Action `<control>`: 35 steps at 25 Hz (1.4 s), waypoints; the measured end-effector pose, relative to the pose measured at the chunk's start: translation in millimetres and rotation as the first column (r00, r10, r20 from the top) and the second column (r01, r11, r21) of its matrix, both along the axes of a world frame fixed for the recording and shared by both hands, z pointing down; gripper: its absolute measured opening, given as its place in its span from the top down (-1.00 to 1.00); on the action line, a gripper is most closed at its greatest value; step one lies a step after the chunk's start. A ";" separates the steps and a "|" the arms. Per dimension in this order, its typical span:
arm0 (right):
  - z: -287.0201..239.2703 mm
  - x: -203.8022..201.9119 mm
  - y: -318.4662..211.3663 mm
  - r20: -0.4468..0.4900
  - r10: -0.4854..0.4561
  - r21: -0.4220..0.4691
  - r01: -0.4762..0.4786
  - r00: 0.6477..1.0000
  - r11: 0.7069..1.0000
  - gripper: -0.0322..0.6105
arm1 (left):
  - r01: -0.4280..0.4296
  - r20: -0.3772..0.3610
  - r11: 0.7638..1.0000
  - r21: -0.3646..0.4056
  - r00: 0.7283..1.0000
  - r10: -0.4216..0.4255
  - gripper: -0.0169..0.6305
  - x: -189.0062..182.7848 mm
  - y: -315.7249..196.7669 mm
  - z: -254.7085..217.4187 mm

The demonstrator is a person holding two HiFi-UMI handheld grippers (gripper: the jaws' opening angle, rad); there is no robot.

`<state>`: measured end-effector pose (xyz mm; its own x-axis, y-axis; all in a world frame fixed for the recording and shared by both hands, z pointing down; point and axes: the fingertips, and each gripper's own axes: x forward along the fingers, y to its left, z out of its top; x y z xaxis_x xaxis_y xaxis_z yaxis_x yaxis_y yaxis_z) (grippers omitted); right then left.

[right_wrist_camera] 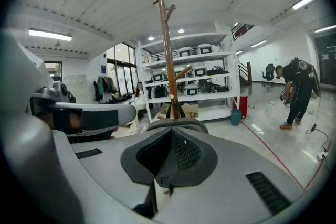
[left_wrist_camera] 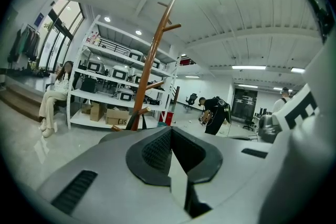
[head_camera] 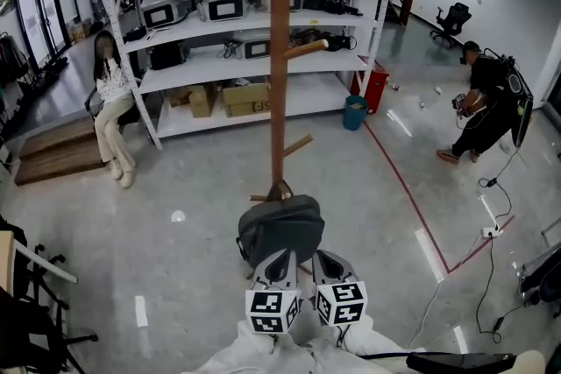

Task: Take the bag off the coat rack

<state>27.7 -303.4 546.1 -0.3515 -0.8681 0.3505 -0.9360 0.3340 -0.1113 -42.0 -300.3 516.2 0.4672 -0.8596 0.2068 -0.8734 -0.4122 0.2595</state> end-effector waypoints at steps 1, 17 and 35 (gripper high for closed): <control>0.9 1.1 -0.4 -0.003 0.000 -0.003 0.000 1.000 1.000 0.86 | 0.003 -0.003 1.000 -0.001 1.000 -0.003 0.94 -0.3 -1.7 0.7; -1.2 -3.6 -13.1 0.011 -0.071 -0.009 0.071 0.997 0.997 0.86 | 0.100 0.031 0.995 -0.023 0.995 -0.099 0.94 -15.2 -24.6 12.8; 16.6 33.8 -12.7 0.017 0.001 -0.081 0.000 1.000 0.997 0.86 | 0.096 0.150 0.995 0.018 0.984 -0.098 0.78 -25.7 -90.7 28.1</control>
